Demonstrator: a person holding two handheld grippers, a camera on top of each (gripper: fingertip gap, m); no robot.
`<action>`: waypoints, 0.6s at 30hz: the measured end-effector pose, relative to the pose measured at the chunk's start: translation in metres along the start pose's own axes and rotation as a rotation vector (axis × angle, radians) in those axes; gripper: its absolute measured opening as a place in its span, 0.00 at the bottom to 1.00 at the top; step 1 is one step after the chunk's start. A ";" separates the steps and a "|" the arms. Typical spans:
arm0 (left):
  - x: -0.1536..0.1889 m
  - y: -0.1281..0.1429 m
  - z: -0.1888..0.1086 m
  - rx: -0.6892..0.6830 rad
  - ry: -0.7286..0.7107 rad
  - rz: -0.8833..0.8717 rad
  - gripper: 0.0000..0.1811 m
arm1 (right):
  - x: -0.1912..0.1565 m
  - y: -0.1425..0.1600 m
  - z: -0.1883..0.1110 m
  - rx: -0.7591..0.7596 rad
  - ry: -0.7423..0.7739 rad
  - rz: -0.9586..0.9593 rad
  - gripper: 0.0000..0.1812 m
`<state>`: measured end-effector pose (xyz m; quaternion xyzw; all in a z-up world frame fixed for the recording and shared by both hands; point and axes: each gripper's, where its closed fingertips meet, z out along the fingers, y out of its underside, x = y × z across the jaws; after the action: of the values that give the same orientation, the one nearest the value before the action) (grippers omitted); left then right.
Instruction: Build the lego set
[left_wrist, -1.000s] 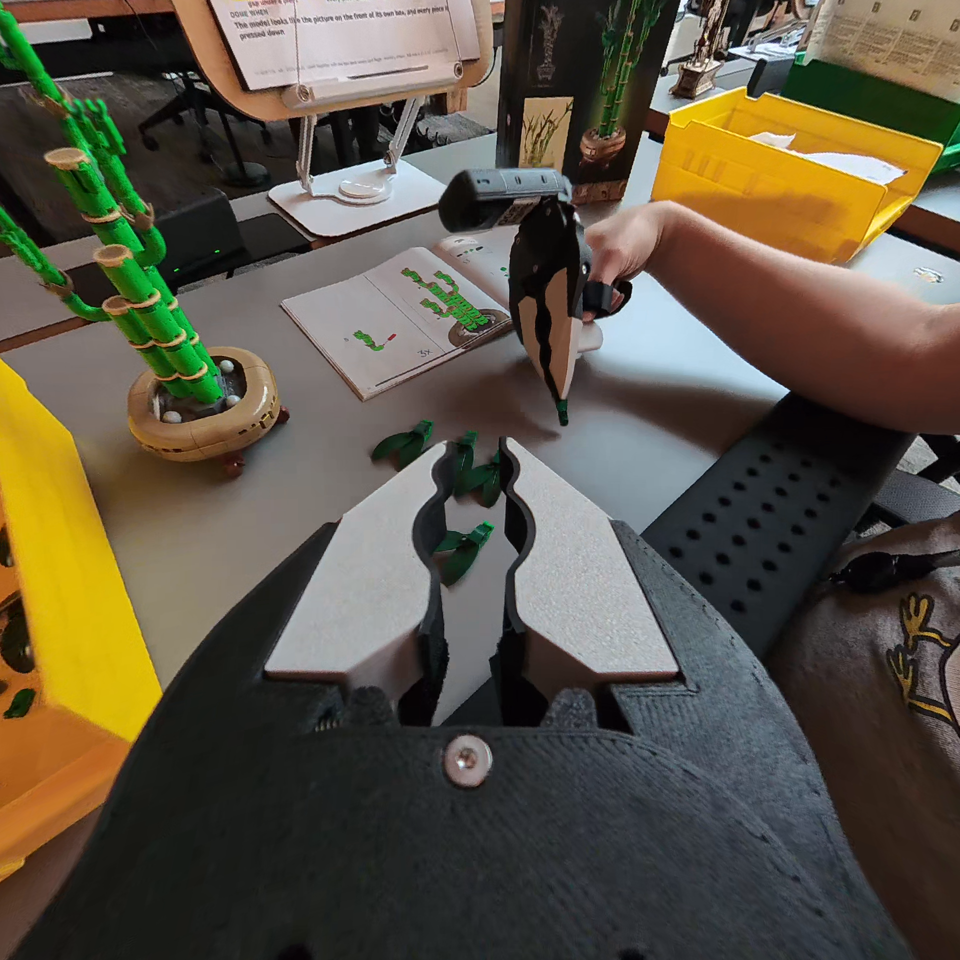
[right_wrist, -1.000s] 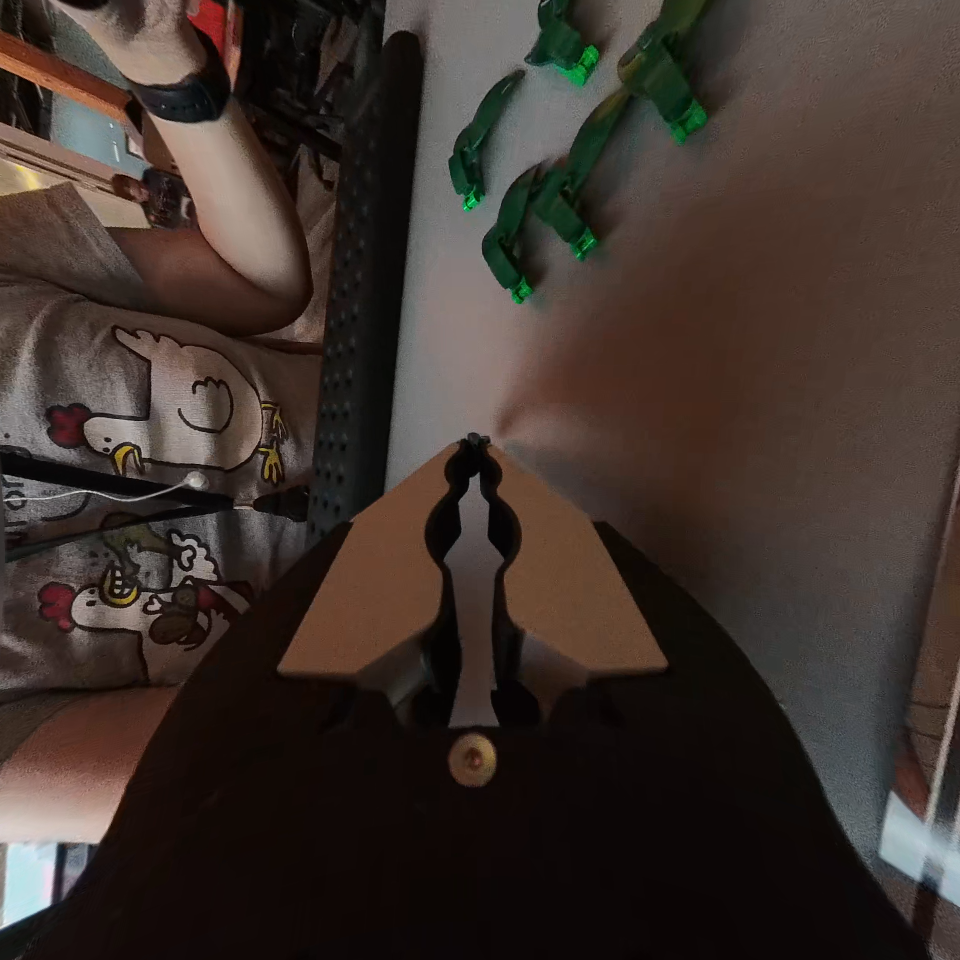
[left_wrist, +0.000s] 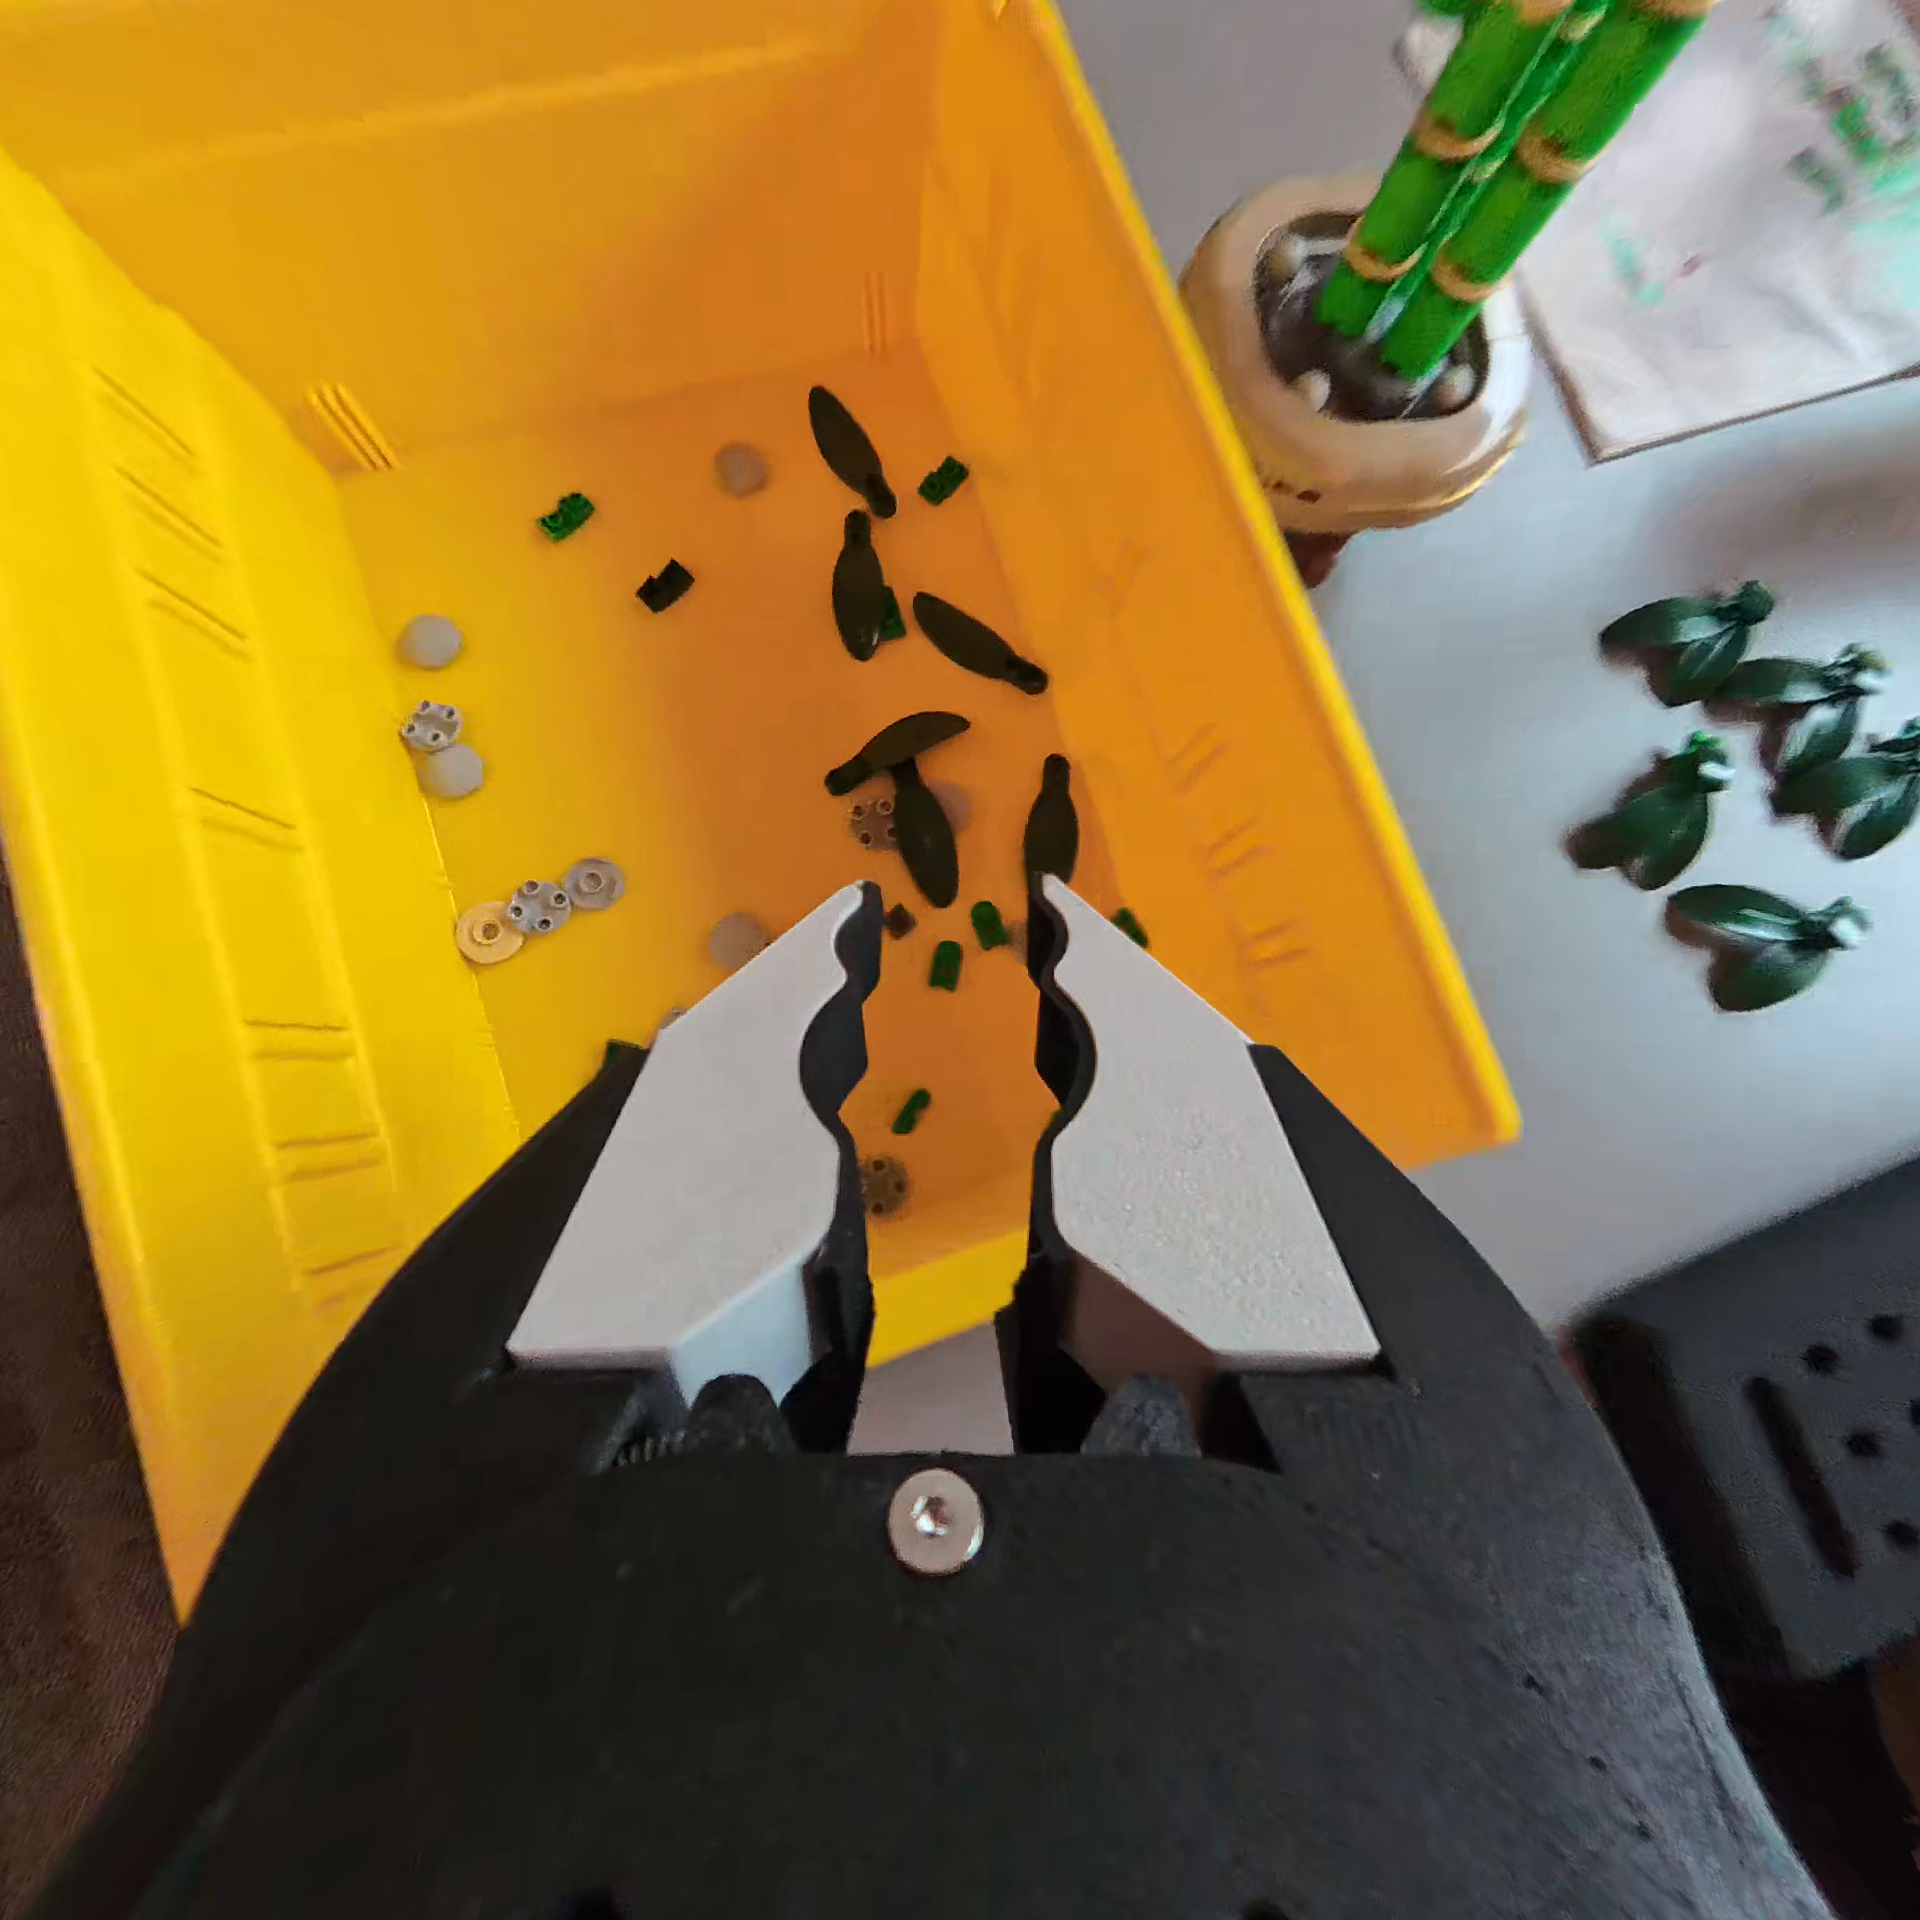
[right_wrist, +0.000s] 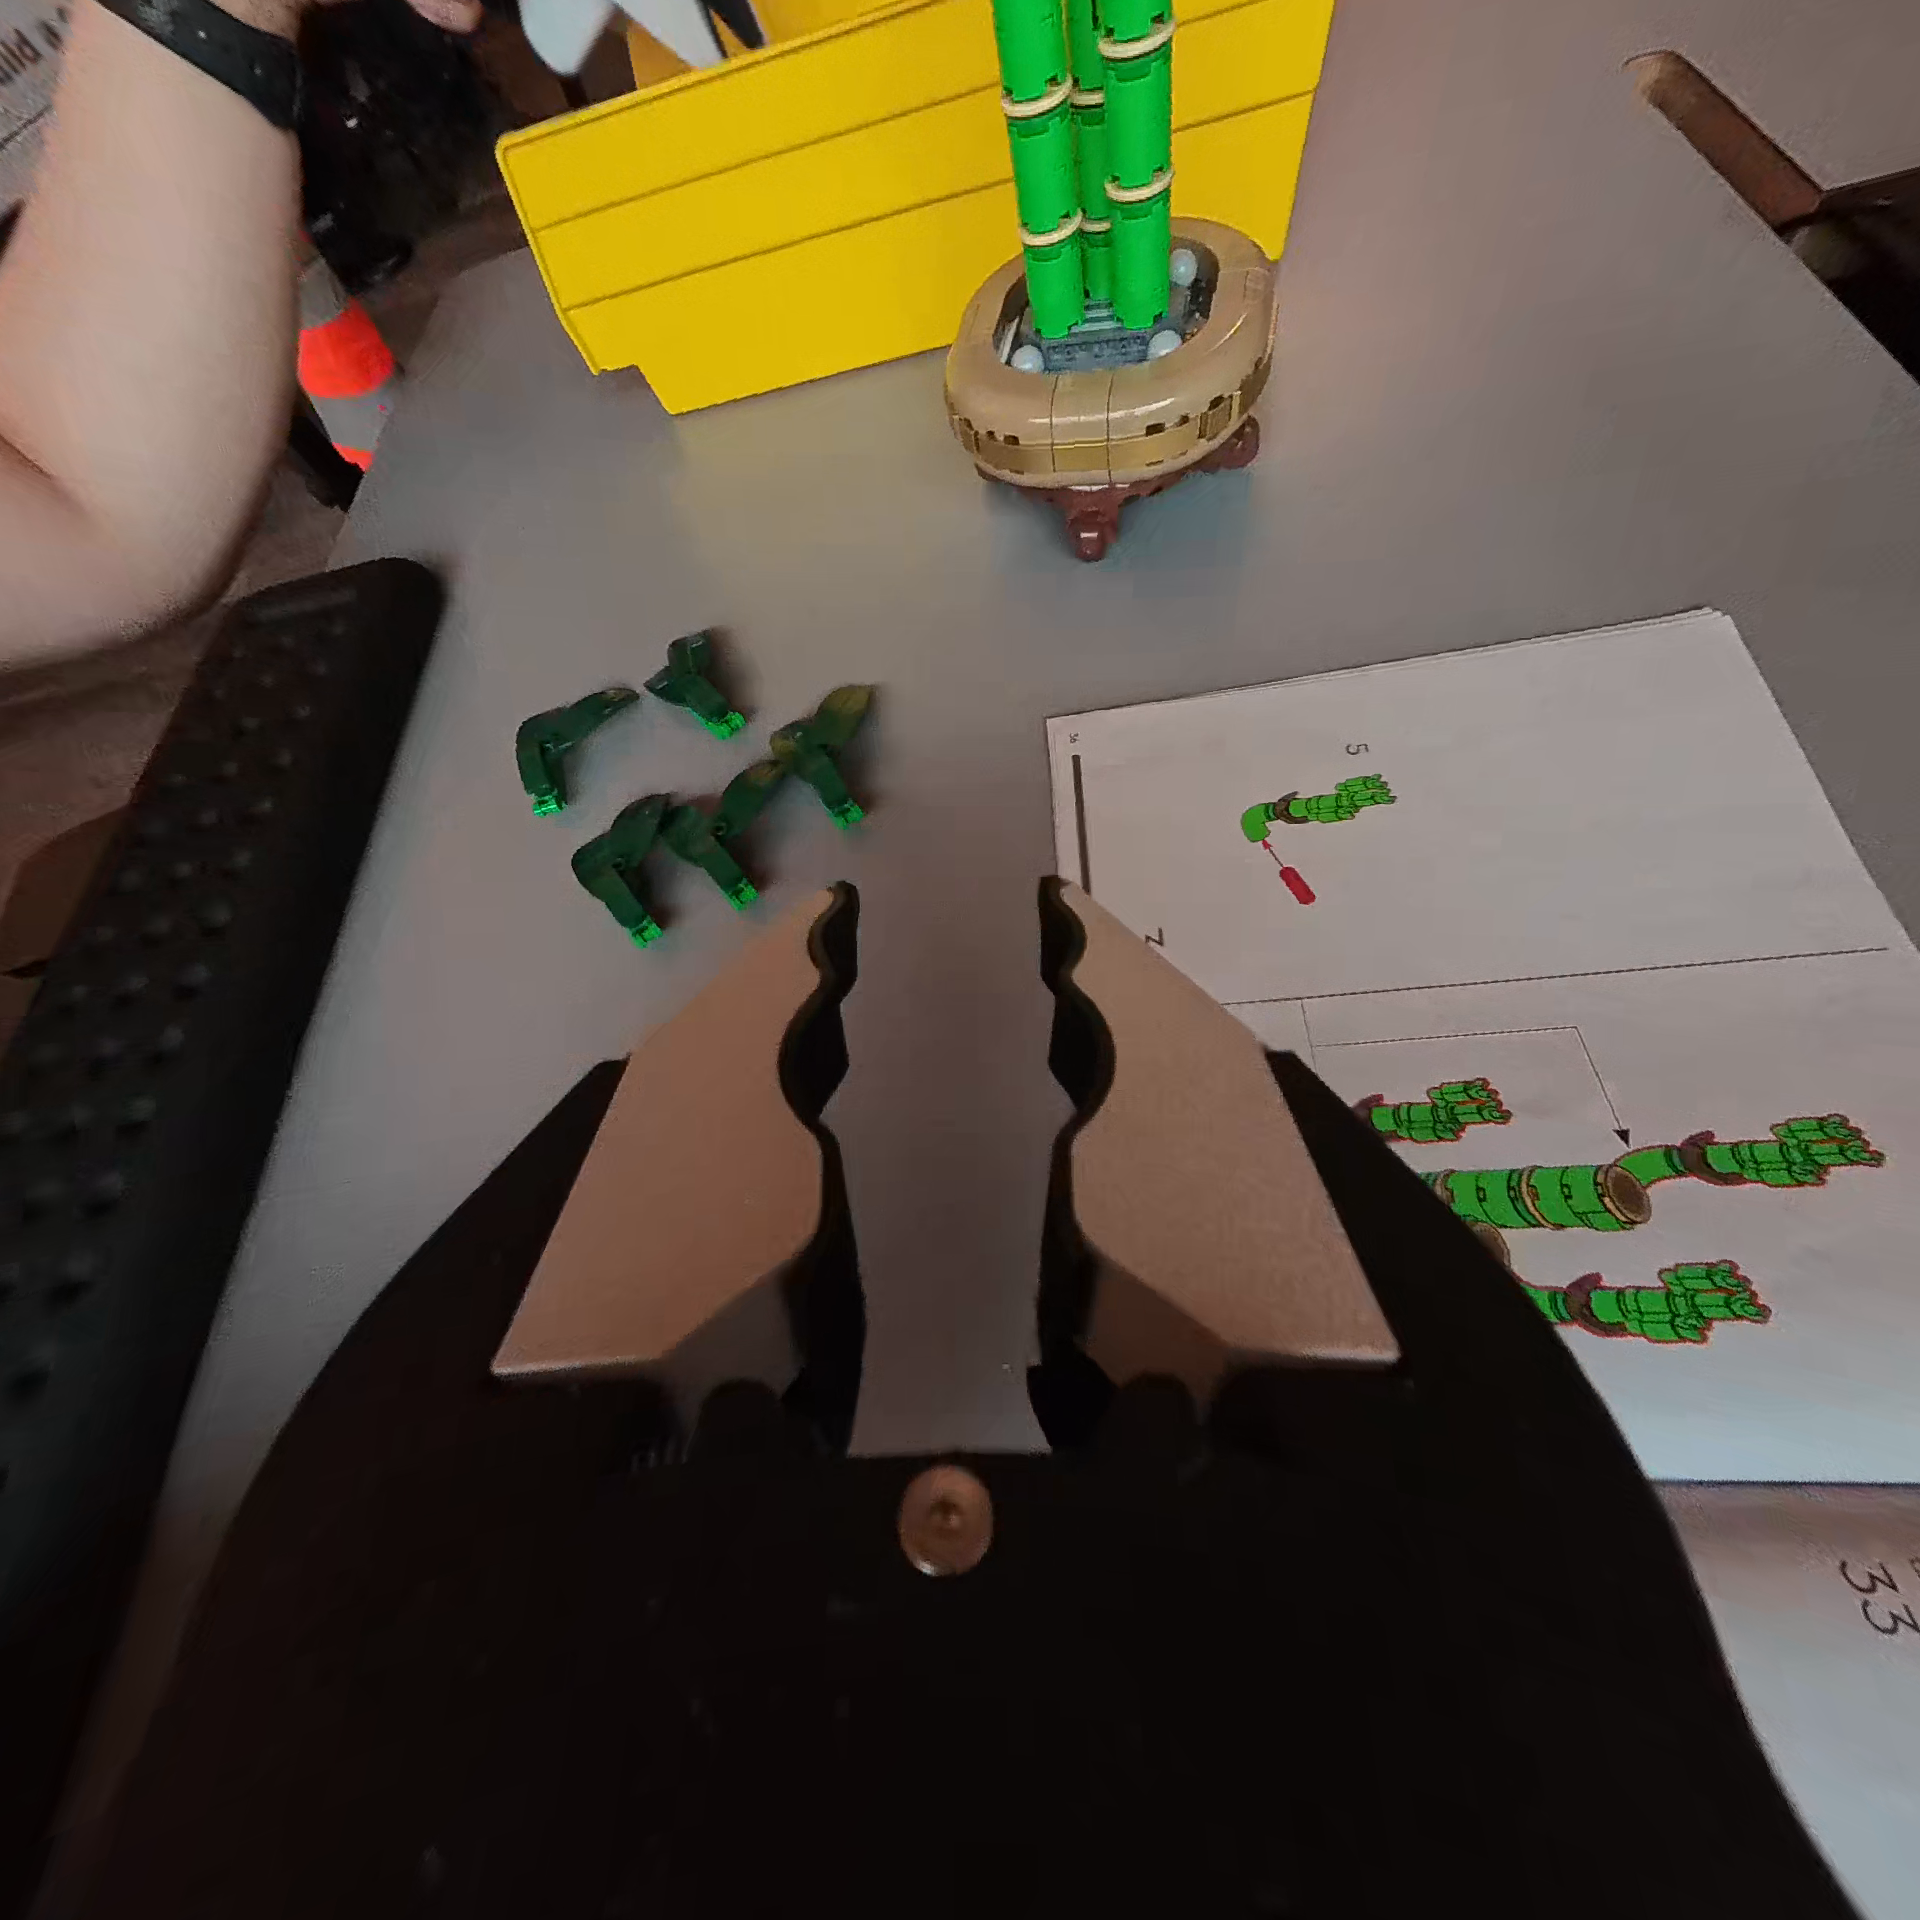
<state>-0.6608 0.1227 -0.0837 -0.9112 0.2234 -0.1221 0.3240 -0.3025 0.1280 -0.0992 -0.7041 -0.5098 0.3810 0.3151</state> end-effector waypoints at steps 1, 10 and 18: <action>-0.003 0.005 0.005 -0.030 -0.003 -0.011 0.15 | 0.002 0.000 -0.001 0.003 0.007 0.004 0.19; -0.008 0.014 0.047 -0.130 0.010 0.020 0.14 | 0.014 -0.001 -0.017 -0.007 0.073 0.009 0.19; -0.010 0.024 0.077 -0.184 -0.045 0.062 0.15 | 0.020 0.004 -0.025 -0.039 0.121 0.004 0.19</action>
<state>-0.6488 0.1517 -0.1584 -0.9323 0.2544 -0.0704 0.2473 -0.2750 0.1448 -0.0936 -0.7328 -0.4957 0.3286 0.3307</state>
